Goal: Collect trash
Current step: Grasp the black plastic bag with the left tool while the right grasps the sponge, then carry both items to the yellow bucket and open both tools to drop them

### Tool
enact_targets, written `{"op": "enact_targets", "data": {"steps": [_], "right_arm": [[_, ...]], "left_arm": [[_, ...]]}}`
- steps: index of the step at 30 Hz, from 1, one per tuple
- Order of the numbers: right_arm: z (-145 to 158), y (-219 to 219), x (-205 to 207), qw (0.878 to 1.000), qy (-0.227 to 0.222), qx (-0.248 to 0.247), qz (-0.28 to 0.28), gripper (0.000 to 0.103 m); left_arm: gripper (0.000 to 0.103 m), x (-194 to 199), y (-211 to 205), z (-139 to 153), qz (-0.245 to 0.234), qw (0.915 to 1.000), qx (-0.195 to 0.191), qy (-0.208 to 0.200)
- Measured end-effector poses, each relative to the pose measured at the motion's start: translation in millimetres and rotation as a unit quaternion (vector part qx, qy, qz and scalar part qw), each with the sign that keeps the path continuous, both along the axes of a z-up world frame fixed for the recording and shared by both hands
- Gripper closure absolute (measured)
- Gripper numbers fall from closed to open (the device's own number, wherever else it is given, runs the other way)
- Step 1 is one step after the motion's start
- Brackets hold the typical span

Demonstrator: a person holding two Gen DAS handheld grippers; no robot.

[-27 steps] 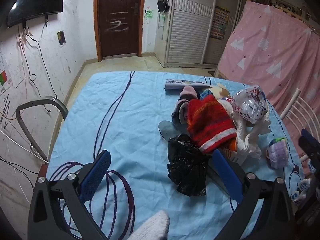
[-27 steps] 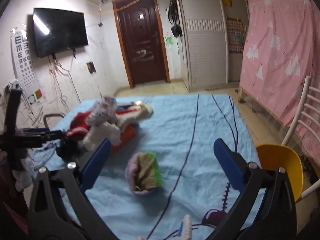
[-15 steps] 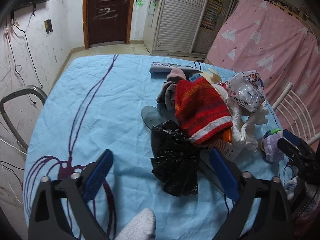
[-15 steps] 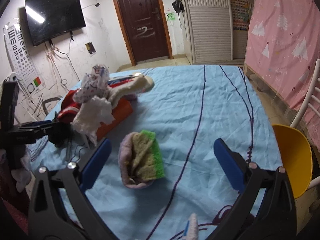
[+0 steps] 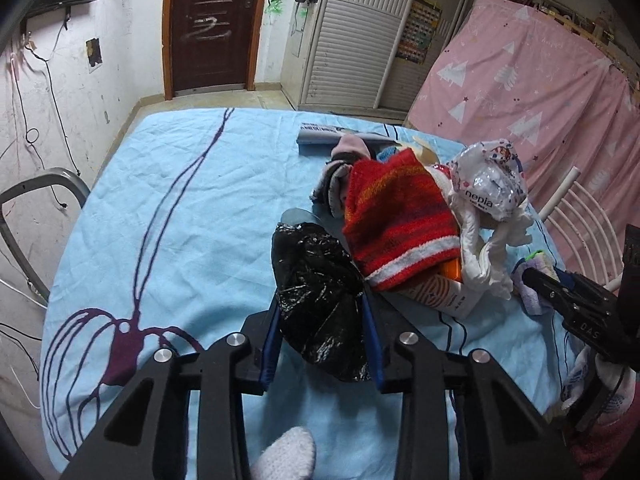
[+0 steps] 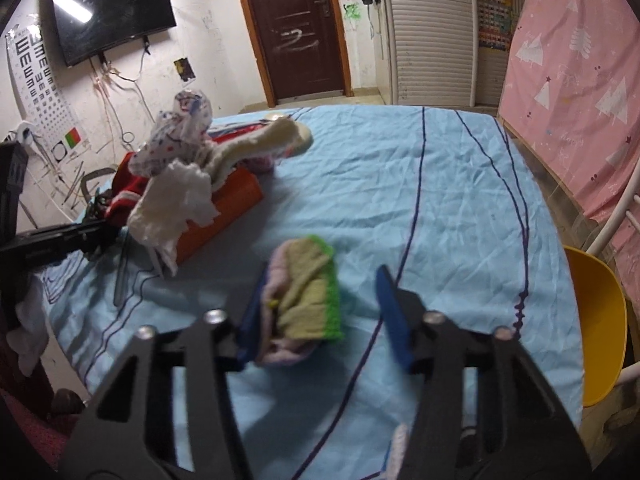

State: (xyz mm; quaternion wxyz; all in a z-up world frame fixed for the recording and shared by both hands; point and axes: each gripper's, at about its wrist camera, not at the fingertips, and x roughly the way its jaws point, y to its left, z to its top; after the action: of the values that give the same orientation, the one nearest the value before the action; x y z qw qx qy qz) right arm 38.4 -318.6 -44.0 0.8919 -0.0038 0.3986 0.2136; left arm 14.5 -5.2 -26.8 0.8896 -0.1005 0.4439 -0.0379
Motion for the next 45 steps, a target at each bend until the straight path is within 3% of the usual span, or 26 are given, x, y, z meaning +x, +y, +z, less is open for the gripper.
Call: {"op": "enact_targets", "data": {"steps": [1, 3, 11, 15, 23, 29, 36, 40, 45], "right_arm": [[0, 0, 0, 1.000, -0.001, 0.005, 0.004, 0.076], [2, 0, -3, 1.000, -0.007, 0.014, 0.007, 0.081], [16, -11, -11, 0.999, -0.031, 0.042, 0.005, 0.082], [28, -28, -12, 0.997, -0.050, 0.054, -0.011, 0.082], [48, -95, -10, 0.991, -0.083, 0.067, -0.076, 0.082], [54, -148, -7, 0.985, -0.101, 0.055, -0.131, 0.082], [44, -209, 3, 0.973, -0.106, 0.019, -0.204, 0.082], [31, -232, 15, 0.967, -0.102, 0.001, -0.232, 0.082], [11, -259, 29, 0.961, -0.094, -0.002, -0.261, 0.082]], "left_arm": [[0.077, -4, 2, 5, 0.002, 0.9997, -0.023, -0.009], [0.077, -9, 7, 13, 0.010, 0.9992, -0.032, -0.021], [0.077, -11, -1, 65, 0.003, 0.9980, 0.014, -0.061], [0.077, -2, -31, 83, -0.018, 0.9965, 0.034, -0.075], [0.077, 15, -103, 115, -0.086, 0.9891, 0.025, -0.117], [0.077, 33, -167, 116, -0.145, 0.9821, 0.019, -0.118], [0.077, 53, -254, 116, -0.237, 0.9631, -0.007, -0.127], [0.077, 68, -308, 106, -0.283, 0.9523, -0.020, -0.112], [0.077, 90, -366, 87, -0.312, 0.9467, -0.010, -0.078]]}}
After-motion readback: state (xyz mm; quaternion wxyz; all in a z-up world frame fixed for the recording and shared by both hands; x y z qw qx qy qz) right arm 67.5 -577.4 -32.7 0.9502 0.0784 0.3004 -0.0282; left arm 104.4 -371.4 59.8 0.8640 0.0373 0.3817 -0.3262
